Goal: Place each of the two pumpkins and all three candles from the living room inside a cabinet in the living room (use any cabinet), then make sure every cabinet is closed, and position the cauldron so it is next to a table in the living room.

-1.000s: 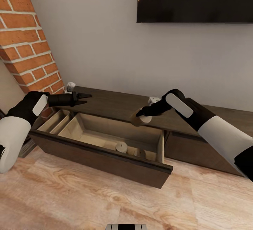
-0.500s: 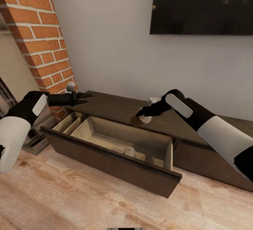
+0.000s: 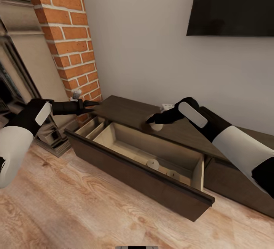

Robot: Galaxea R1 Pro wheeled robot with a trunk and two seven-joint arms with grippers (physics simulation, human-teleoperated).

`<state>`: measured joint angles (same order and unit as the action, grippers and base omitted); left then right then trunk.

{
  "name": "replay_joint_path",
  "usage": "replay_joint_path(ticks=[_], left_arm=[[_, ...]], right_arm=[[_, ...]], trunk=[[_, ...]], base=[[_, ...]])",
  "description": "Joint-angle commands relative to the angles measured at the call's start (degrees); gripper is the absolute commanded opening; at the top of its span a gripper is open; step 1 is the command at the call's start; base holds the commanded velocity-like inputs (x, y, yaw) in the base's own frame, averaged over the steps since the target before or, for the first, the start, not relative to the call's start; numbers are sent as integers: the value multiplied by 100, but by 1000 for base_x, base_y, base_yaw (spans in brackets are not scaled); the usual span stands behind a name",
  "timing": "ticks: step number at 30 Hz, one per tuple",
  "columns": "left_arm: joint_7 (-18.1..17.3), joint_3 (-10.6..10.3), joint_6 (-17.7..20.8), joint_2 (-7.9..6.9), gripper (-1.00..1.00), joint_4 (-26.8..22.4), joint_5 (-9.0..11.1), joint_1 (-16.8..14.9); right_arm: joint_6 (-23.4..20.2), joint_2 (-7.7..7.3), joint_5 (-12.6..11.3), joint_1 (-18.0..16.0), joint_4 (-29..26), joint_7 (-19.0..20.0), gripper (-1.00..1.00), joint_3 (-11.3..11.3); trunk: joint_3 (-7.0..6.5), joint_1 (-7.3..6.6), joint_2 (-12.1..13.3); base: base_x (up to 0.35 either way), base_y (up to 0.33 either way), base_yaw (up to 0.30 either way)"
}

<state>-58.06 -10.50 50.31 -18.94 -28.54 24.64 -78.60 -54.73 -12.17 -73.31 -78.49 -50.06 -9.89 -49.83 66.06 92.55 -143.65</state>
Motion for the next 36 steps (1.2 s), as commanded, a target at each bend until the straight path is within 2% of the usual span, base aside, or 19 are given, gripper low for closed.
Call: replay_joint_path(ticks=[1,7,25,36], left_arm=[[-4,-30,26,-5,100,3,32,-6],[-3,-30,31,-5,100,6,32,-6],[-3,-31,23,-5,100,6,32,-6],[-3,-31,23,-5,100,15,32,-6]], right_arm=[[4,12,-70,-8,21,-54,-100,-18],[6,54,-70,-8,91,-48,-100,-18],[6,57,-70,-8,119,-57,-100,-18],[6,57,-70,-8,119,-57,-100,-18]], trunk=[[10,-2,-3],[41,-2,-3],[150,-2,-3],[223,-2,-3]], base=[[0,0,259],[0,0,249],[3,0,217],[258,106,172]])
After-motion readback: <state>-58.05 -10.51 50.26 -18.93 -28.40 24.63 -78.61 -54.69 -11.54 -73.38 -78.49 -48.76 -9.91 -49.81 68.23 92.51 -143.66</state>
